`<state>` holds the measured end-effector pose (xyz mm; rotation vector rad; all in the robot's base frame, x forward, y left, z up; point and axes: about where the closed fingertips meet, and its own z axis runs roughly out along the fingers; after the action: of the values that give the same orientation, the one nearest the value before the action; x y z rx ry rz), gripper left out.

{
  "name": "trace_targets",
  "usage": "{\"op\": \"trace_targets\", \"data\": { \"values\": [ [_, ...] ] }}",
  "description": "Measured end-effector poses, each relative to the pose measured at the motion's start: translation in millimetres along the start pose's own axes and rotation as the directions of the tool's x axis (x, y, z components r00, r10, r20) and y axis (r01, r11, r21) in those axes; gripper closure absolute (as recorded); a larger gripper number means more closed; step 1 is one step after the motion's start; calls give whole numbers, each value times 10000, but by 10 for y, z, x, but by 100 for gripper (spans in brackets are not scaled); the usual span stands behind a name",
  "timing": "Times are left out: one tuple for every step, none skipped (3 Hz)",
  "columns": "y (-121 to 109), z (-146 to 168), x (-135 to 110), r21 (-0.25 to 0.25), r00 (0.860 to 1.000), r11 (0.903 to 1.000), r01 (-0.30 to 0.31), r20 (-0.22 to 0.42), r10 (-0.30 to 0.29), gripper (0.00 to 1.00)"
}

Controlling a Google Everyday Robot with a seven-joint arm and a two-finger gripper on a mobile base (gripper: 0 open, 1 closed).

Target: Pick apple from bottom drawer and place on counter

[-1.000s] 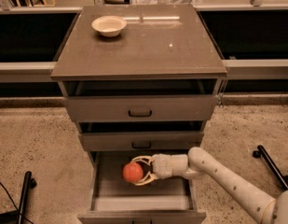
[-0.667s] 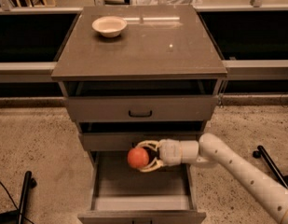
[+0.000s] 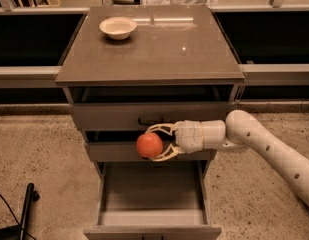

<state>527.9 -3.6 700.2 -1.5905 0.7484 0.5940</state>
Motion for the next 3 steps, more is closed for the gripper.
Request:
{"op": "trace_targets", "data": {
  "values": [
    [-3, 2, -4, -7, 10000, 10000, 19, -1, -19, 100],
    [-311, 77, -190, -409, 9971, 9963, 758, 19, -758, 100],
    [-948, 171, -660, -809, 9799, 9766, 1994, 161, -1988, 100]
  ]
}}
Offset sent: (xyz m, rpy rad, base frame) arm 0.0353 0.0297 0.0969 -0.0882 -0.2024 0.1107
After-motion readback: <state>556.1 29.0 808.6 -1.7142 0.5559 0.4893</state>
